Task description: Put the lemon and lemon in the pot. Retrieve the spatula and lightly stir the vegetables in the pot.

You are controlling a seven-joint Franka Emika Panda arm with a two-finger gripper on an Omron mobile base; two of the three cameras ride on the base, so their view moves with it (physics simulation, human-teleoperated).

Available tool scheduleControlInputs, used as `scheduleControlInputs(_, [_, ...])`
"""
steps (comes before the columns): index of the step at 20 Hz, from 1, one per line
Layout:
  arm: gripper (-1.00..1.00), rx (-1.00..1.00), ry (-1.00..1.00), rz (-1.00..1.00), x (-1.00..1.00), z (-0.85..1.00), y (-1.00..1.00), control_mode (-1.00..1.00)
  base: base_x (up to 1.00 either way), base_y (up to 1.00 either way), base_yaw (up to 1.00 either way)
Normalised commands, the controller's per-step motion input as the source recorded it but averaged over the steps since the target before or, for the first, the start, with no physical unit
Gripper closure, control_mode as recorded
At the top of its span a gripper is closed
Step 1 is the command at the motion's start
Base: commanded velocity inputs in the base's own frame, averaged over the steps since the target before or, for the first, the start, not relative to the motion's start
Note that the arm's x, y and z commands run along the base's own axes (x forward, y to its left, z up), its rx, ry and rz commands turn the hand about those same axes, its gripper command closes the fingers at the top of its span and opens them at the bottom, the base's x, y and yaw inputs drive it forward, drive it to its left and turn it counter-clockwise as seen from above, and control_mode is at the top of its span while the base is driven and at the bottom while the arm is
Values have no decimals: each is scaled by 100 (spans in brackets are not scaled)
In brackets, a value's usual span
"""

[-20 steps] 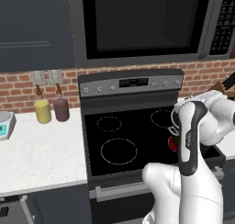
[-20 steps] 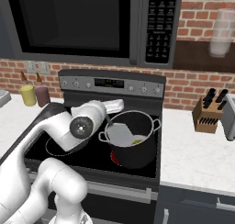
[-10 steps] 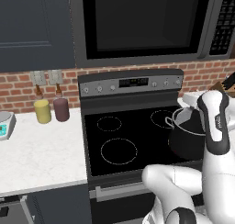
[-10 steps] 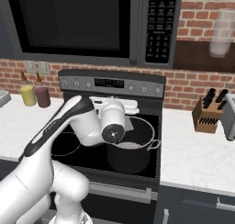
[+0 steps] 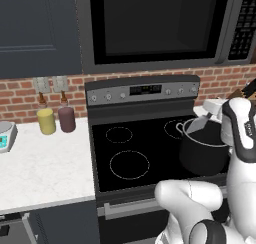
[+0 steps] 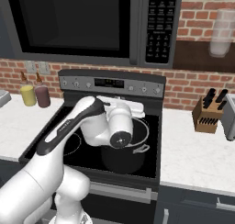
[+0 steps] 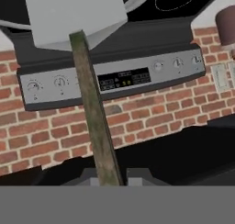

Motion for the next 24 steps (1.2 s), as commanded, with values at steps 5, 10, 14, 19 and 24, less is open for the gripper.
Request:
scheduleControlInputs(5, [100, 0, 10, -8, 0, -12, -41, -100, 0, 0, 0])
scheduleControlInputs(10, [100, -4, 9, -8, -31, -31, -9, -100, 0, 0, 0])
scheduleControlInputs(14, [100, -2, 0, -4, -26, -28, 0, -100, 0, 0, 0])
scheduleControlInputs(19, [100, -3, 5, 0, 1, -4, 0, -100, 0, 0, 0])
scheduleControlInputs(24, [100, 0, 2, 0, 5, 0, 0, -100, 0, 0, 0])
